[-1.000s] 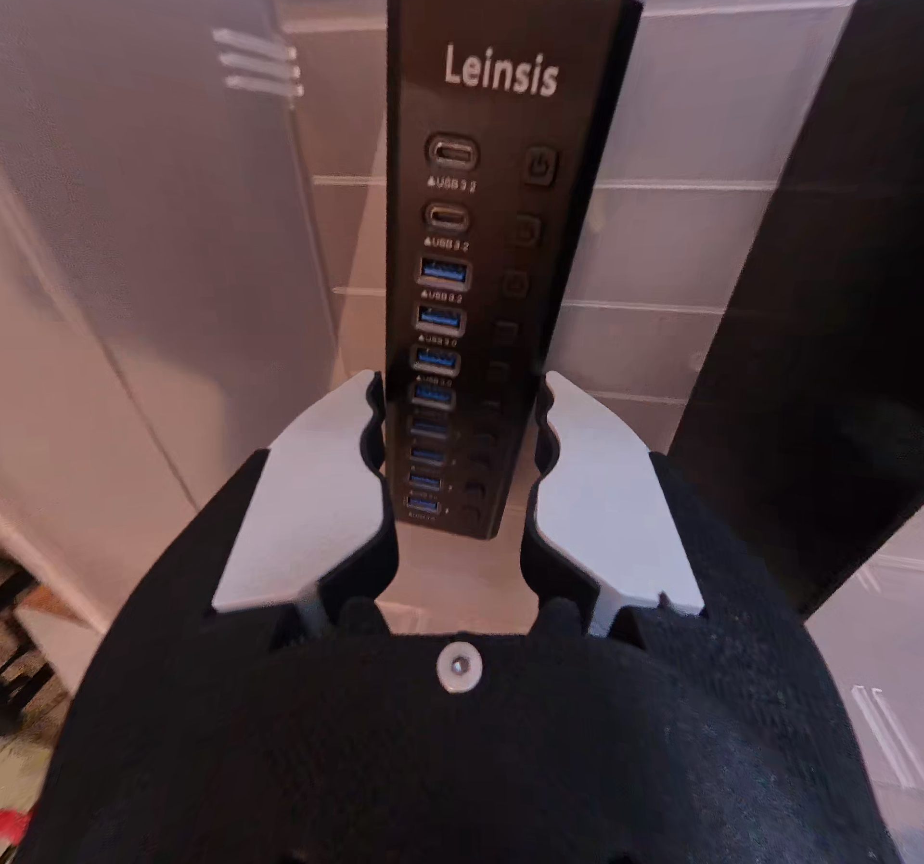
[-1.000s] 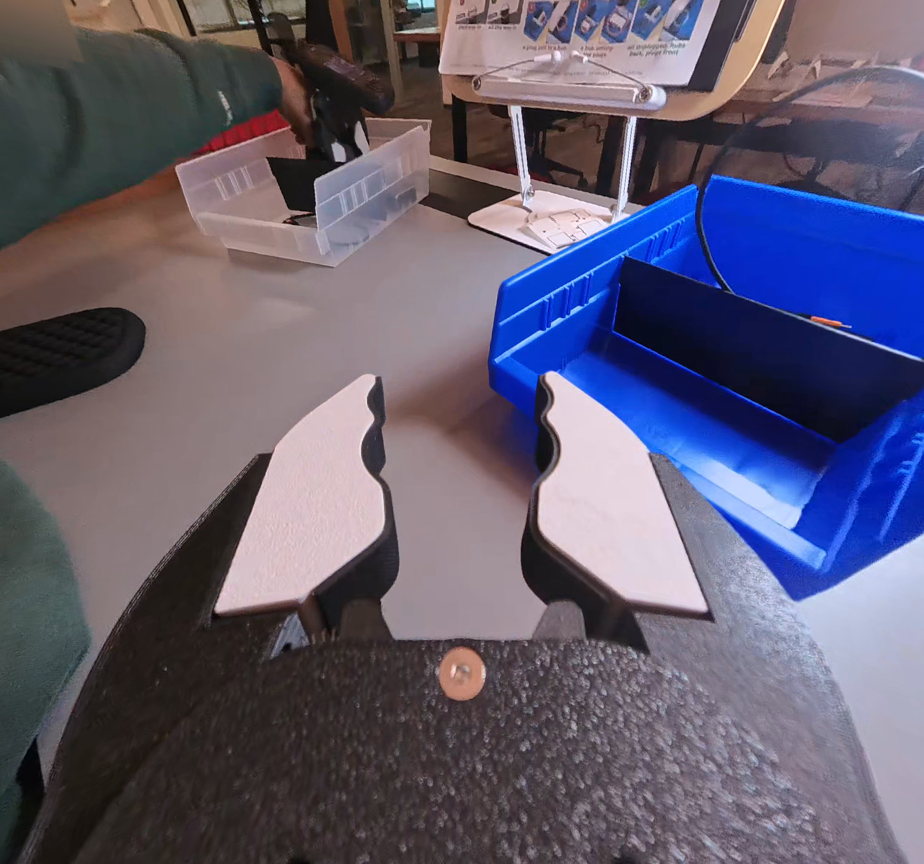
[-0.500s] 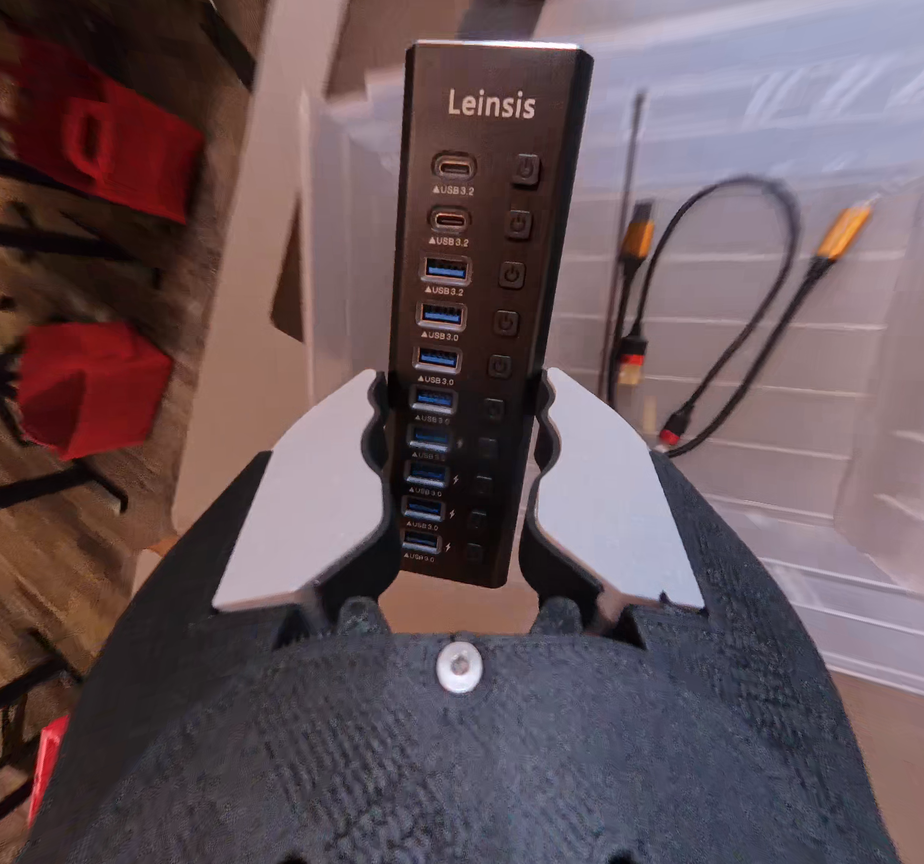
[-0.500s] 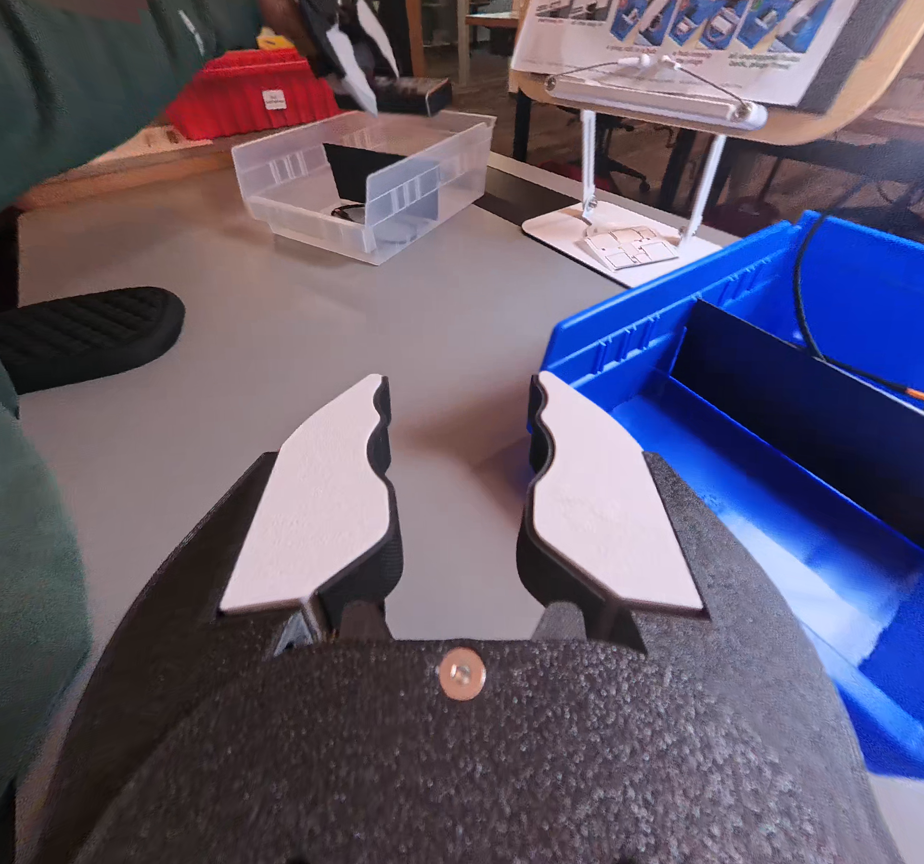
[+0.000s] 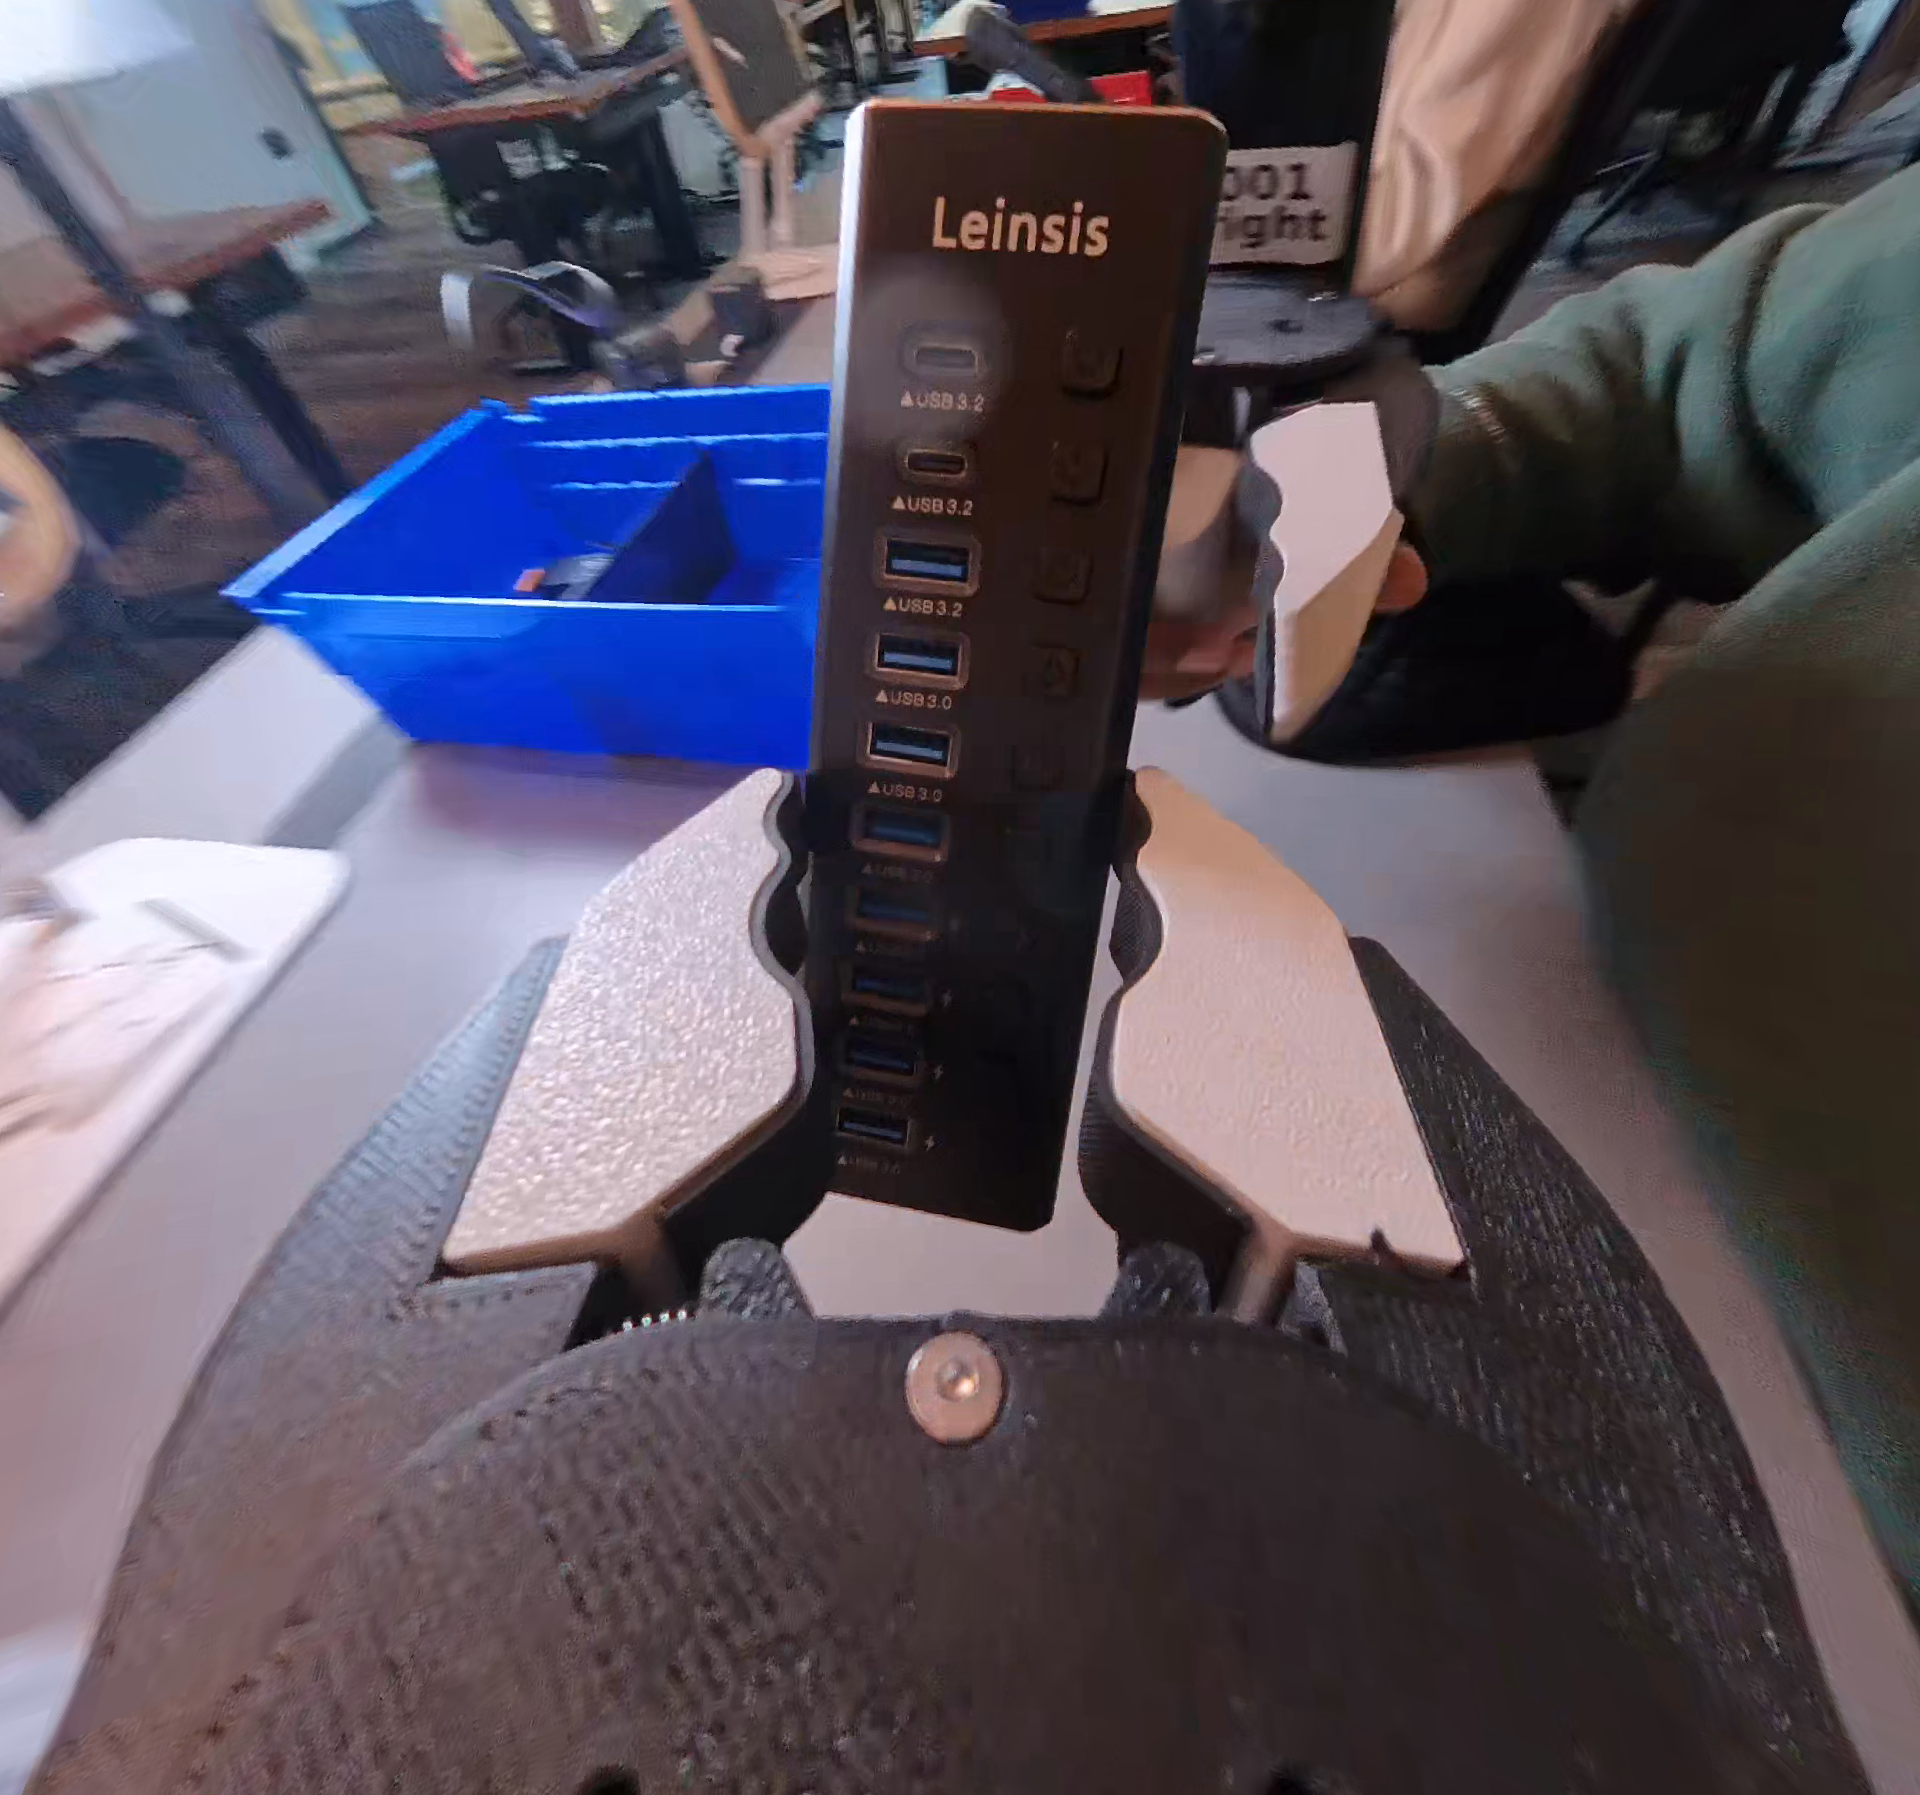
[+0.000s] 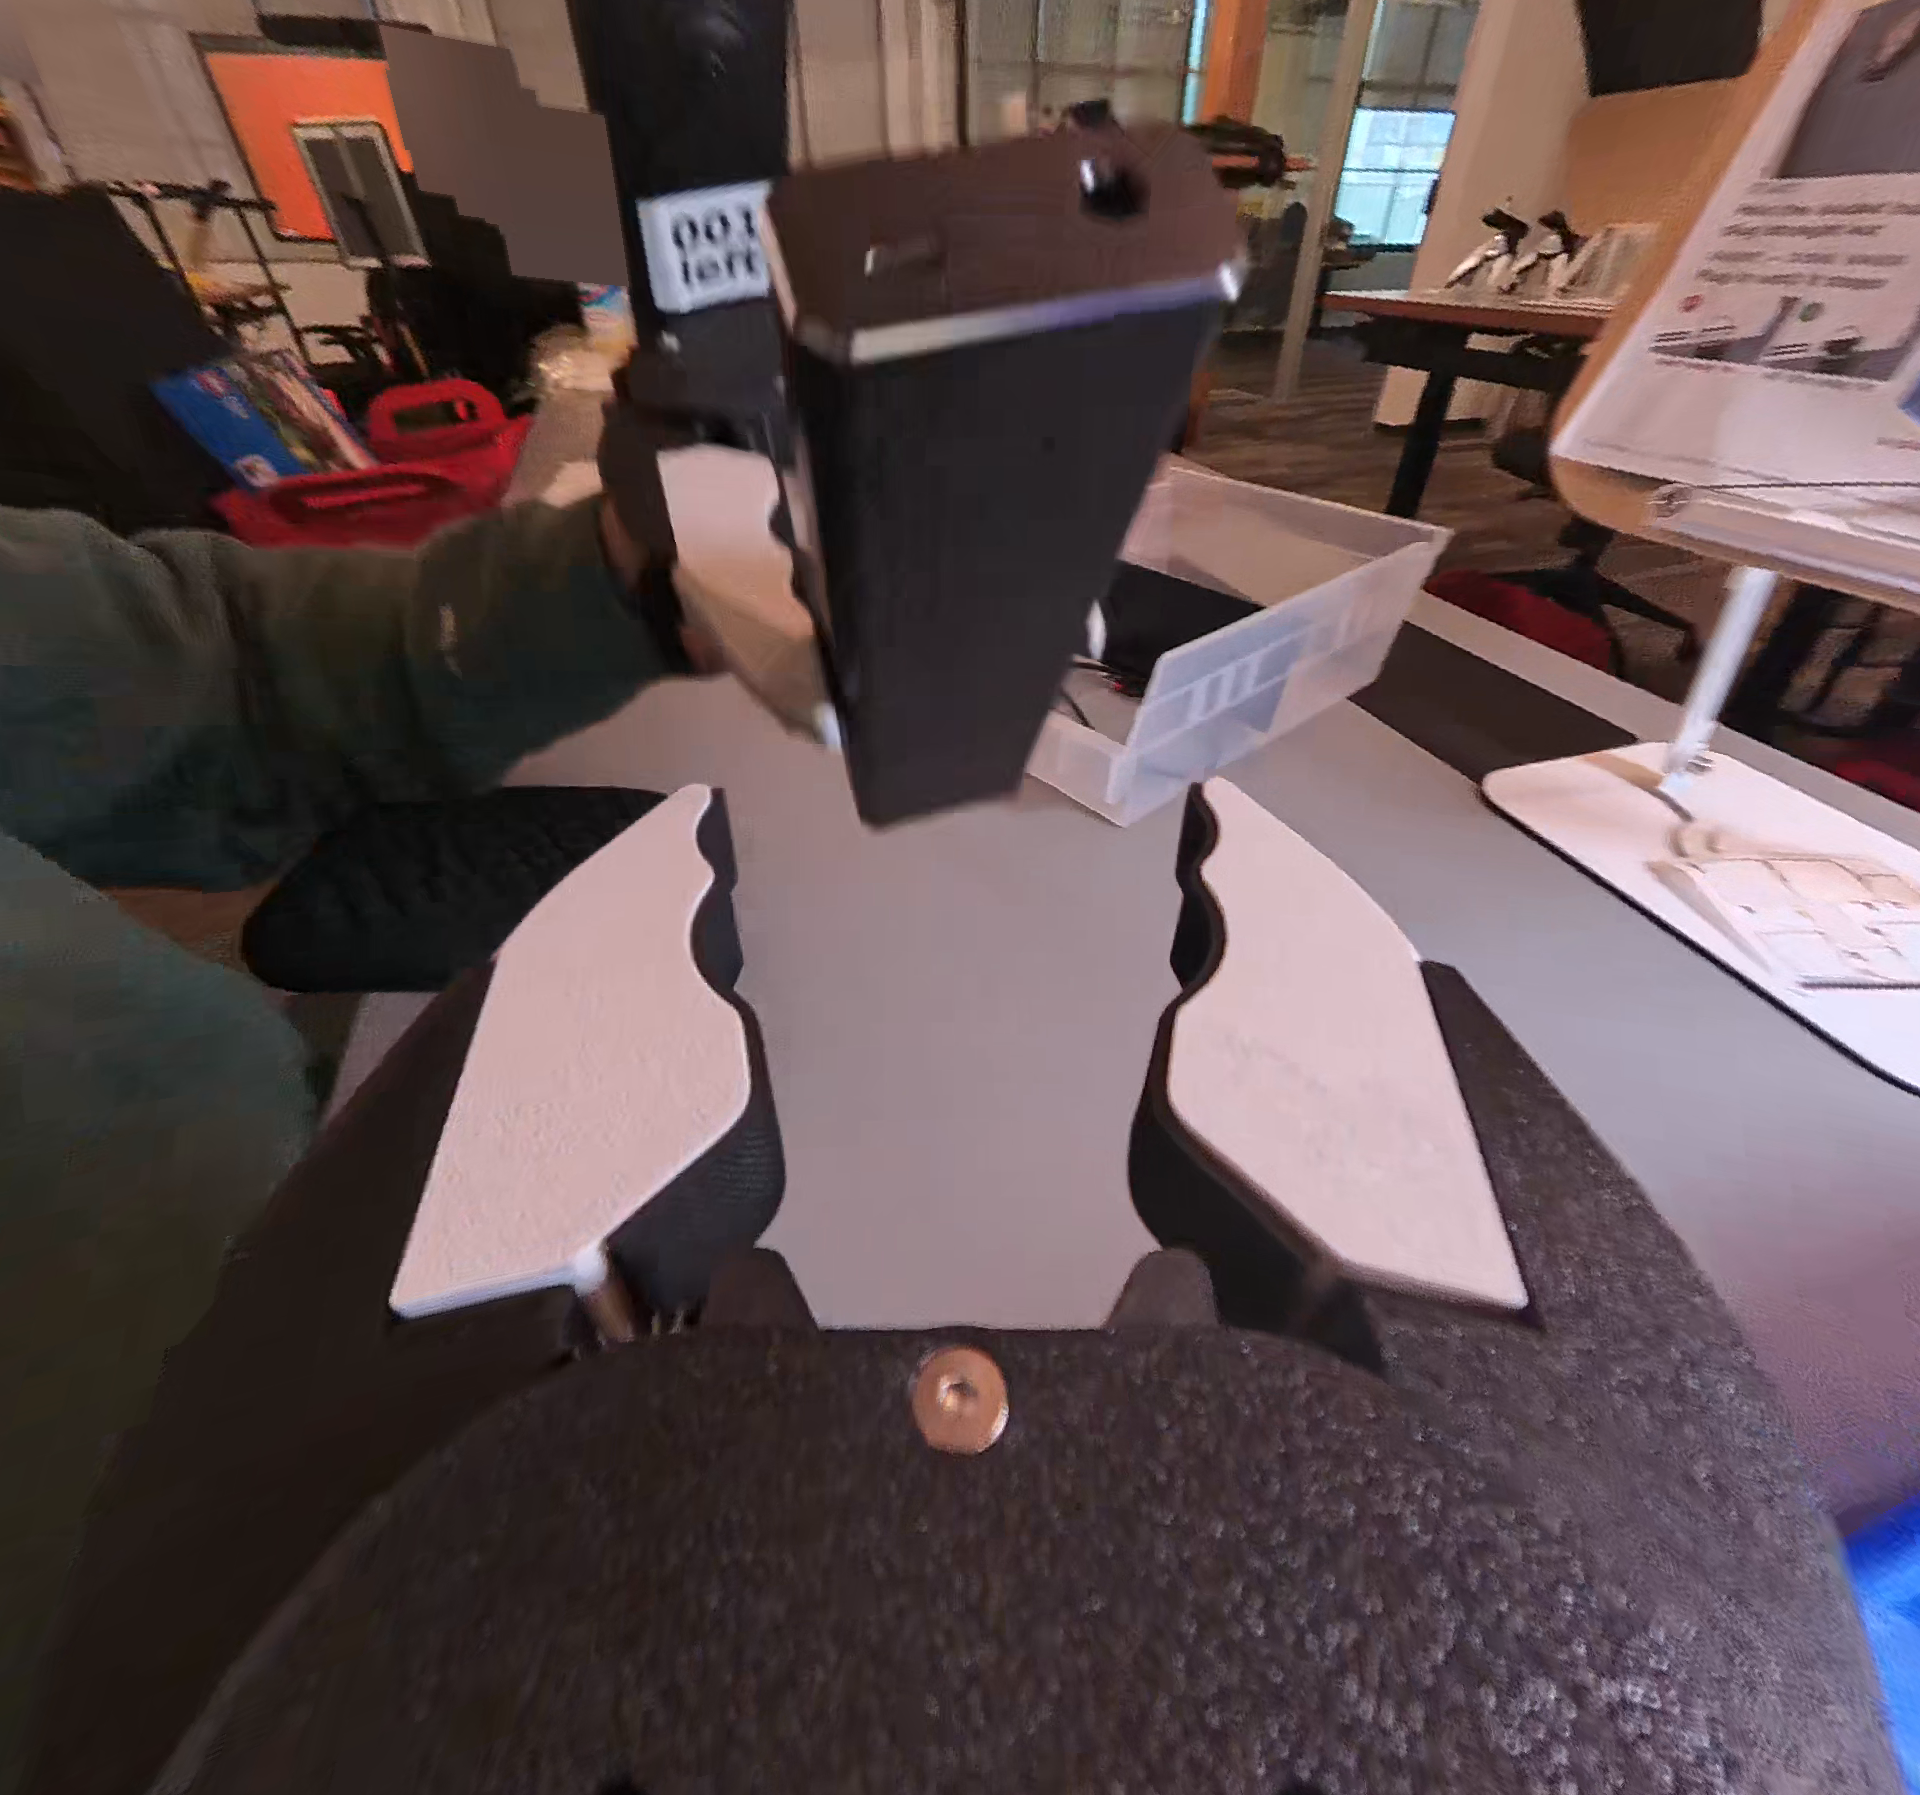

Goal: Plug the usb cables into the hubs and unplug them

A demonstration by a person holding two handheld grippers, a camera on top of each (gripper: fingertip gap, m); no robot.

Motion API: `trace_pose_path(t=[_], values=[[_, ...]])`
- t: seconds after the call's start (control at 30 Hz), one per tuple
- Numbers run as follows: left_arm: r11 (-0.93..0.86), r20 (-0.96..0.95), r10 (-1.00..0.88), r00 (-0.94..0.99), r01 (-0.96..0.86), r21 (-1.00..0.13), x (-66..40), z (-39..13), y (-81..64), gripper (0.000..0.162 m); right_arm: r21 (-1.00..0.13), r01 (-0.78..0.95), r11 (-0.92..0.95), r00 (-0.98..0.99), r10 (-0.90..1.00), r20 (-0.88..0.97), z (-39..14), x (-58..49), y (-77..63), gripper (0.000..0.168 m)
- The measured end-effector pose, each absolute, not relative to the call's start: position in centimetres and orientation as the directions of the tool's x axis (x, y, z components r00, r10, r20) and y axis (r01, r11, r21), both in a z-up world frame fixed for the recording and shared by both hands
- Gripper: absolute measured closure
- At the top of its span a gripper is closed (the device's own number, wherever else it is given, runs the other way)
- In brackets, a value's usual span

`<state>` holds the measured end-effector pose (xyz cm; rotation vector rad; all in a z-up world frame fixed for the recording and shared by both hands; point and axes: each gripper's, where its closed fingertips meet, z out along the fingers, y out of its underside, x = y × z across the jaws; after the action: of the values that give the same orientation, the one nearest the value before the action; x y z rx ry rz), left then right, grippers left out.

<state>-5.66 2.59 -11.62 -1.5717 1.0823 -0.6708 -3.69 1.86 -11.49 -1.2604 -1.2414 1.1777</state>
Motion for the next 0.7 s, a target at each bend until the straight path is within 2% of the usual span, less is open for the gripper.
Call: trace_pose_path(t=[0.1,0.13,0.17,0.33,0.43,0.53,0.57,0.7], values=[[-0.082,-0.05,-0.929,0.366,-0.336,-0.938,-1.4,-15.6,0.8,0.104,-0.998,0.052,-0.036,-0.054,0.998,-0.038,-12.9,-4.5,0.0,0.084],[-0.09,-0.048,-0.935,0.351,-0.365,-0.927,-0.8,-16.6,0.3,0.104,-0.998,0.048,-0.033,-0.065,0.997,-0.036,-13.5,-4.3,-0.2,0.096],[-0.114,-0.032,-0.934,0.356,-0.381,-0.918,-0.5,-17.4,0.2,0.104,-0.998,0.051,-0.03,-0.081,0.996,-0.034,-14.1,-4.2,-0.4,0.096],[-0.143,0.0,-0.932,0.362,-0.369,-0.918,-0.3,-18.7,0.2,0.105,-0.997,0.064,-0.049,-0.149,0.987,-0.058,-15.6,-3.8,-0.4,0.097],[-0.103,-0.019,-0.932,0.363,-0.315,-0.943,-0.7,-18.1,0.1,0.105,-0.995,0.031,-0.096,-0.184,0.978,-0.1,-14.9,-3.5,-0.1,0.097],[-0.067,-0.072,-0.929,0.363,-0.357,-0.932,-1.0,-19.0,0.1,0.083,-0.989,-0.049,-0.136,-0.222,0.967,-0.122,-13.3,-2.4,0.2,0.097],[-0.068,-0.068,-0.933,0.353,-0.359,-0.931,-0.7,-19.3,-0.1,0.08,-0.986,-0.079,-0.149,-0.235,0.964,-0.127,-12.8,-2.1,0.2,0.097],[-0.008,-0.143,-0.931,0.335,-0.412,-0.911,1.2,-20.5,-0.4,0.09,-0.967,-0.162,-0.197,-0.283,0.948,-0.146,-11.3,-1.5,-0.2,0.097]])
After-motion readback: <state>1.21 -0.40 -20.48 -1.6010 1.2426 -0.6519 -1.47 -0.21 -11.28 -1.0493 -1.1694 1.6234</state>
